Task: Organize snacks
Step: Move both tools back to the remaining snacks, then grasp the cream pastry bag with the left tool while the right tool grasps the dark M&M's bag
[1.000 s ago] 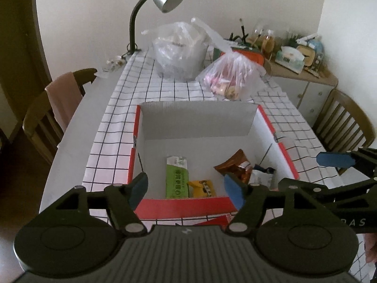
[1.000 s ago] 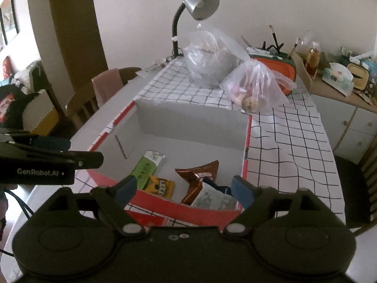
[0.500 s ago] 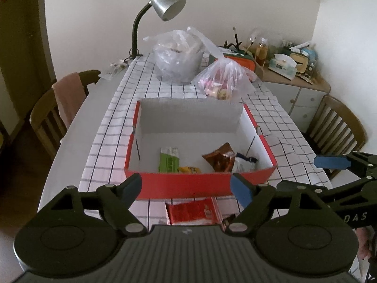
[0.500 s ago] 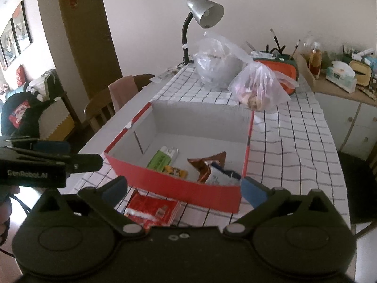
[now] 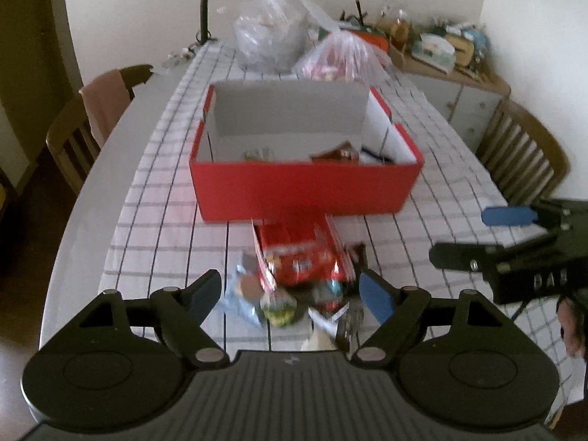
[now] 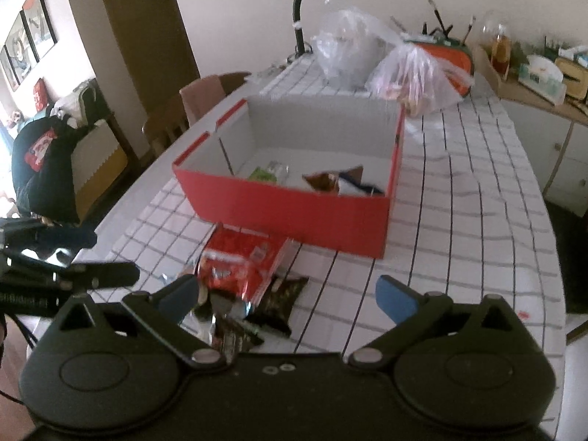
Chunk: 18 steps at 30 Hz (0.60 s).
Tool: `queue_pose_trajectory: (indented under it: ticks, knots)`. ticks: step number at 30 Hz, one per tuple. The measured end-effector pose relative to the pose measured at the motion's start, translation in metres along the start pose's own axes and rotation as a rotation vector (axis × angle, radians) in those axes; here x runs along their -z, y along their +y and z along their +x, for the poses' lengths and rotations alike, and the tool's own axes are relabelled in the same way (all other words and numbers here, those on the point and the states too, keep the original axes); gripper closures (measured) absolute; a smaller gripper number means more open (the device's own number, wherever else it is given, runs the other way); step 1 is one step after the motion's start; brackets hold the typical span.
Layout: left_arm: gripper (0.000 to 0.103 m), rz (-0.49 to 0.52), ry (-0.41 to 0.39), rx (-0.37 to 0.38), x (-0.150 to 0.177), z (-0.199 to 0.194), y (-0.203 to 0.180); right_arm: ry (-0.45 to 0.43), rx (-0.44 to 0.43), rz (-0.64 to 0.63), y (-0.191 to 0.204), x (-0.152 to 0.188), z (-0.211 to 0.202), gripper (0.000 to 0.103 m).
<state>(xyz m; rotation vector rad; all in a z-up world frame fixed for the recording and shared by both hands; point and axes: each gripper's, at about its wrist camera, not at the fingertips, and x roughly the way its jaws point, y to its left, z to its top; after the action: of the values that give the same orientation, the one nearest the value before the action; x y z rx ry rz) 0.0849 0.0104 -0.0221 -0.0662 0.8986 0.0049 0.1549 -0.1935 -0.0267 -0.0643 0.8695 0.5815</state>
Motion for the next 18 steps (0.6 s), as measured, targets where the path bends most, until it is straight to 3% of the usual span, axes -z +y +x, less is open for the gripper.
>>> queue_pose_trajectory:
  ticks: [9, 18]
  knots:
    - [0.021, 0.097, 0.097, 0.057, 0.046, 0.023, -0.011, 0.112, -0.006, 0.035, 0.009, 0.029, 0.032, 0.001]
    - [0.021, 0.175, 0.146, 0.115, 0.067, 0.046, -0.022, 0.202, 0.012, 0.068, 0.027, 0.039, 0.068, 0.006]
